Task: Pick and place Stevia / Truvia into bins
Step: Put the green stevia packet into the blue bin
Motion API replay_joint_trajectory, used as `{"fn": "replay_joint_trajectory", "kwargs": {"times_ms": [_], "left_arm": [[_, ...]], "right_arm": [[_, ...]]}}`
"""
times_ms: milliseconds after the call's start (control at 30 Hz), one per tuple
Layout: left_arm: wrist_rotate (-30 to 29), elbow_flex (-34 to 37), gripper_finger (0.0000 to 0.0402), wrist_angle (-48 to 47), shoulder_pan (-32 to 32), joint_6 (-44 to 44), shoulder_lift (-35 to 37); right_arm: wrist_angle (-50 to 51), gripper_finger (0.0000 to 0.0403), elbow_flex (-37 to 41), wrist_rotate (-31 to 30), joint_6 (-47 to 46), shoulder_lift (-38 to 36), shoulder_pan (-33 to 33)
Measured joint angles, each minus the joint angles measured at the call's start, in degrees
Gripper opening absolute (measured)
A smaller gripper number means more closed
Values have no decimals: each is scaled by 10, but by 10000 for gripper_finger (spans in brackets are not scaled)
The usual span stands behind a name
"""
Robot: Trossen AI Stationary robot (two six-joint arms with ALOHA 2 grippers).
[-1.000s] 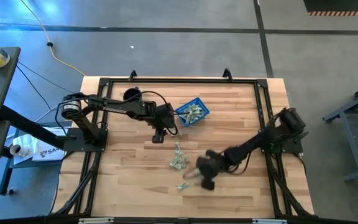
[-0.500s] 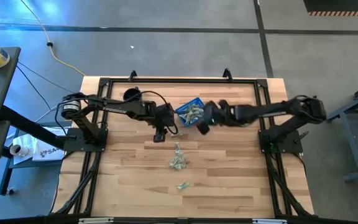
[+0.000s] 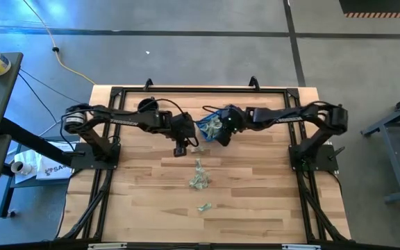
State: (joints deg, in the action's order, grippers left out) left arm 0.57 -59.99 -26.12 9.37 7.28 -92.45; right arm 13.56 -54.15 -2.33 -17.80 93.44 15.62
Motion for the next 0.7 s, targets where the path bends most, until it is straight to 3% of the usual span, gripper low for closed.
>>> {"fn": "replay_joint_trajectory", "kwargs": {"times_ms": [200,367,567,700], "left_arm": [[-14,1,195,54,0,-10,-40],[26,1,195,68,-2,-12,-50],[61,0,195,106,-15,-12,-79],[45,1,196,116,-20,-12,-113]], "right_arm": [[54,271,-1,-44,55,-72,-39],[139,321,-1,-78,74,-117,-74],[221,338,-1,-100,40,-126,-97],[226,336,-1,-112,28,-126,-107]]}}
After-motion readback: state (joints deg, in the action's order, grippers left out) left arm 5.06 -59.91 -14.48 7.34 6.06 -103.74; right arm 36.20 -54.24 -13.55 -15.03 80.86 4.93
